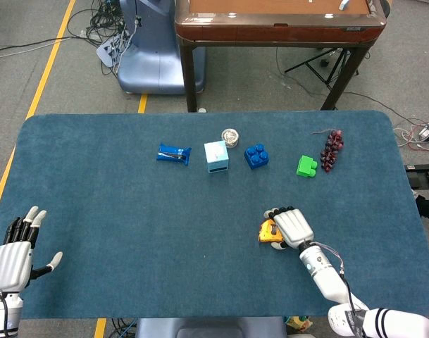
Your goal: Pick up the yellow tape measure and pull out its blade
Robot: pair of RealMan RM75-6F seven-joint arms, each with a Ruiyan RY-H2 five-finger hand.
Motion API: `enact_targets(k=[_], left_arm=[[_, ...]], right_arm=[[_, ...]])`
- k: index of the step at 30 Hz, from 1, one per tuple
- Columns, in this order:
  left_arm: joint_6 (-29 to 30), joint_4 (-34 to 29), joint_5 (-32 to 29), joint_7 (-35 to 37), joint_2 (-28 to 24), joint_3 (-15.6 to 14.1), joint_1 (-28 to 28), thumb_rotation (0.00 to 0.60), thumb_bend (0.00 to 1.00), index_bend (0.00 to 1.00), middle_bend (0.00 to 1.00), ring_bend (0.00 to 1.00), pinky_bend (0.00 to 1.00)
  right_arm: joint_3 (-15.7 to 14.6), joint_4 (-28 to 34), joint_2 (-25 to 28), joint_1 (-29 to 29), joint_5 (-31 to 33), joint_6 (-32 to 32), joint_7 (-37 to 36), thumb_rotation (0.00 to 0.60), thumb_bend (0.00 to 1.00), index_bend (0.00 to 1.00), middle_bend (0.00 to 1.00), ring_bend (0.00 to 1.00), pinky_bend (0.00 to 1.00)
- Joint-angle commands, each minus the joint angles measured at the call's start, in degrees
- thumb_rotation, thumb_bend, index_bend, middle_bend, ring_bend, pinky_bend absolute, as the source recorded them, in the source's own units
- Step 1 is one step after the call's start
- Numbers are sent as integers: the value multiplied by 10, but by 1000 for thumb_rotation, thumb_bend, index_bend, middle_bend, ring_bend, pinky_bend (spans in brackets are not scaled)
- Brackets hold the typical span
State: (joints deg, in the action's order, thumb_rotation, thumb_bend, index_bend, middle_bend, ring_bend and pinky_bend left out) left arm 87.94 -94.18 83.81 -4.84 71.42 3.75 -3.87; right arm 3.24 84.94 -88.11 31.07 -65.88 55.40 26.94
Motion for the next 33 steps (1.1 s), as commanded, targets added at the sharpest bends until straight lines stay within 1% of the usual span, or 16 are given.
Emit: enact_targets(k=[1,4,8,12,17,21,25,30,33], left_arm=[[0,0,0,1,0,0,0,600,218,0,0,0,0],[-1,1,0,2,1,1,0,600,218,0,0,0,0],[-2,2,0,4,2,1,-1,600,218,0,0,0,0],[-7,1,-3,11,1,2,-2,600,218,0,0,0,0],[-22,-5,-3,22,-6,7,-13,600,218,0,0,0,0],[-42,-18,2,32,-17,20,-35,600,218,0,0,0,0],[-78,-34,0,48,-26,39,-69,600,218,0,0,0,0],[-127,-55,-23,111,-23,73,-114,600,218,0,0,0,0],[-154,-63,-34,123,-23,83,-135,600,218,0,0,0,0]], right_arm=[[-1,0,0,0,-1,2,-1,600,220,286,339,308,292],[-2,1,0,0,-1,3,-2,600,233,286,351,308,292],[-3,0,0,-1,-1,4,-3,600,293,287,370,310,292],[-4,-2,-1,-1,3,3,-3,600,355,326,395,326,293],[4,14,3,0,-1,9,-17,600,448,372,434,350,293],[22,43,11,8,-5,15,-27,600,492,400,460,361,293],[48,79,14,24,5,16,-24,600,500,416,474,372,293],[82,117,7,56,40,15,11,600,502,430,487,391,293],[97,129,-5,73,61,22,37,600,503,439,498,401,293]])
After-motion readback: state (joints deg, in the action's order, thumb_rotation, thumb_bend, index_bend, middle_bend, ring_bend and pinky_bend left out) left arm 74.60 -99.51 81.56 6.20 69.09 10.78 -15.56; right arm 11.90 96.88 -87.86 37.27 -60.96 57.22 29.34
